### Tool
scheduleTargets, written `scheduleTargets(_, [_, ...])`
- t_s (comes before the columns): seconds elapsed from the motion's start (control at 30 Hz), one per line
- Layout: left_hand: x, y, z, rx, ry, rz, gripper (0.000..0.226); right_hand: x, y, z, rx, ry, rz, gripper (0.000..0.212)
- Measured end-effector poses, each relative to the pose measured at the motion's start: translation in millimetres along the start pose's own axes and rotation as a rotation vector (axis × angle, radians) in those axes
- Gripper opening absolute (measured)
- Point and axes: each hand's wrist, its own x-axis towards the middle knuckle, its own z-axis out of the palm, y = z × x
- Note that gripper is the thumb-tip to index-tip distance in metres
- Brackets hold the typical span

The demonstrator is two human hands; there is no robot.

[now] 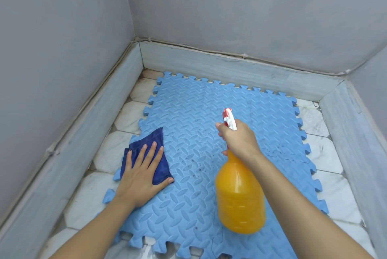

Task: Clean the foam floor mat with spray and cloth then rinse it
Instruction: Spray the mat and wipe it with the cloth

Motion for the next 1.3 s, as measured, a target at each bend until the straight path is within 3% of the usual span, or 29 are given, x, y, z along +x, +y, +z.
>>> scheduleTargets(0.27, [1.8,0.0,0.3,-0.022,0.023,0.002,0.092,-35.4,14.7,-2.0,-0.121,-0.159,0.070,0.020])
scheduleTargets(0.53, [-0.2,1.7,1.1,-0.008,0.010,-0.002,0.091,-99.6,78.7,-13.3,-0.309,-0.271,0.173,0.027])
scheduleTargets(0.67, [1.8,2.0,0.5,-0.015,0.012,-0.003,0.091,-125.0,100.3,-15.9,-0.351,-0.328,0.072,0.015])
scheduleTargets(0.83, [2.0,3.3,1.3,-0.020,0.005,-0.009,0.092,-143.2,112.9,1.2,-0.492,-0.444,-0.080,0.029])
scheduleTargets(1.0, [1.5,3.6,-1.4,-0.026,-0.010,-0.013,0.091,-148.5,113.7,8.1,-0.485,-0.627,-0.135,0.024])
scheduleTargets(1.1, [2.0,3.6,-2.4,-0.012,-0.029,-0.021,0.091,-146.9,120.8,2.4,-0.491,-0.609,-0.105,0.020])
scheduleTargets(1.17, [2.8,3.7,-2.8,-0.006,-0.032,-0.027,0.092,-146.8,129.7,-6.6,-0.451,-0.555,0.011,0.024])
scheduleTargets(1.3, [1.9,3.8,-0.2,0.013,-0.023,-0.035,0.092,-141.3,143.9,-43.6,-0.235,-0.336,0.230,0.020])
